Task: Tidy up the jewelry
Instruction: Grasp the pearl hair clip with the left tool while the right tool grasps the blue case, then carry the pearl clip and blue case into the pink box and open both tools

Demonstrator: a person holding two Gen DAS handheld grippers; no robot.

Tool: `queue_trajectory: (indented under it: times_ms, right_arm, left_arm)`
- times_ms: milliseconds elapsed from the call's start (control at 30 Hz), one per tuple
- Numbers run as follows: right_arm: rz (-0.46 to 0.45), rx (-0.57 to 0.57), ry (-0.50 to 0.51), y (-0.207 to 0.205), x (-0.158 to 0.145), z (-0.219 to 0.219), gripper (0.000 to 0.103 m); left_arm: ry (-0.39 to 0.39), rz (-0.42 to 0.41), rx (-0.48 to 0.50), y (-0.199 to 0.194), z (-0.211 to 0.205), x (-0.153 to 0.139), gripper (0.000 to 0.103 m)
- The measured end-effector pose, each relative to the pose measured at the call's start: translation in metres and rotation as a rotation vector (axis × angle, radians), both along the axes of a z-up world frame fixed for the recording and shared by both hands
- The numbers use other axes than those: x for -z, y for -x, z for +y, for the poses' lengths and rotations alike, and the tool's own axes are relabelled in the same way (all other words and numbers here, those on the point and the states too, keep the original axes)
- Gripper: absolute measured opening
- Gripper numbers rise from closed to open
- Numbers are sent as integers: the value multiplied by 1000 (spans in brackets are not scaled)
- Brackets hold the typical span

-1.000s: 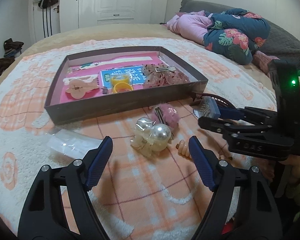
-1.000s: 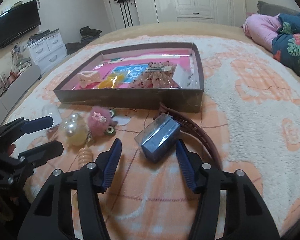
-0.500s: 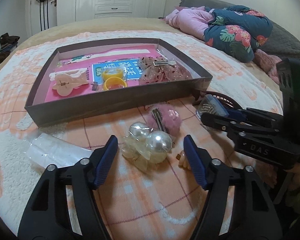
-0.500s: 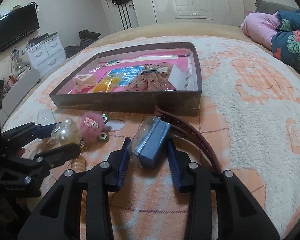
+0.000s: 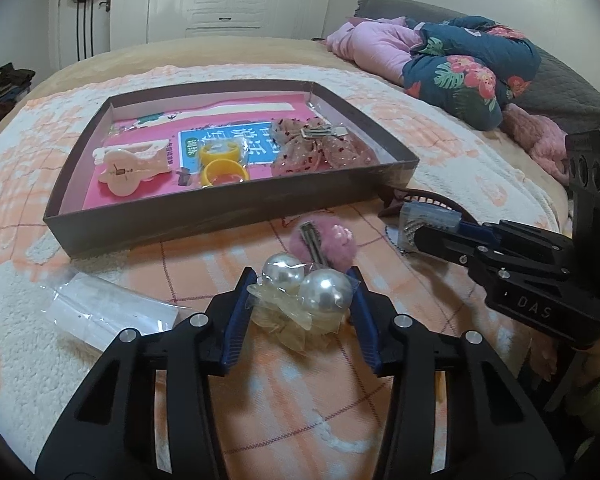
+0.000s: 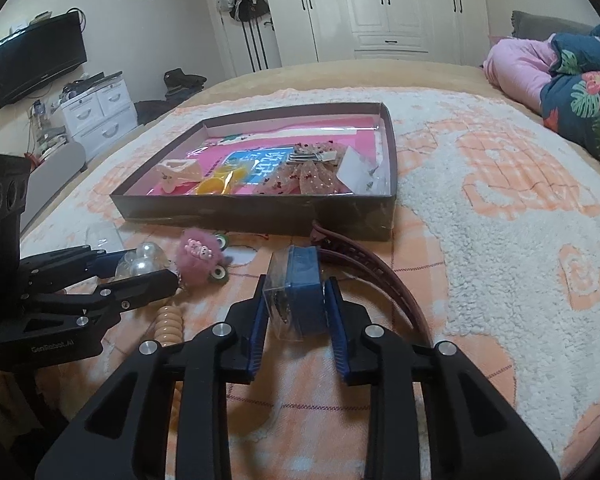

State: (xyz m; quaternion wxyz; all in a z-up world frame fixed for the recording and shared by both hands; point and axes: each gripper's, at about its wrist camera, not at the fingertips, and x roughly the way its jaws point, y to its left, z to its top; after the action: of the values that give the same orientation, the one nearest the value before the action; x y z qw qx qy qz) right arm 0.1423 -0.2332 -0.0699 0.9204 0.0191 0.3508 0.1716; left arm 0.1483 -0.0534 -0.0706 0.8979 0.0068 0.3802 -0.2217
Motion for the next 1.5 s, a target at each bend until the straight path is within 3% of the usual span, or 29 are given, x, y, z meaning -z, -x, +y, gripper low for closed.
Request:
queue_trajectory:
  times_ms: [433,833,1500]
  right_arm:
    - [-60,-49,14,20,-14,11,25]
    - [-124,-133,45,35,-39,41,25]
    - [-210,-145,42,1,-74,64,25]
  left_arm:
    - [37,-66,-13,20,11,-24,37]
    - [75,-118,-87,25,38,-46,37]
    - [99,-183,-185,19,74,-68,37]
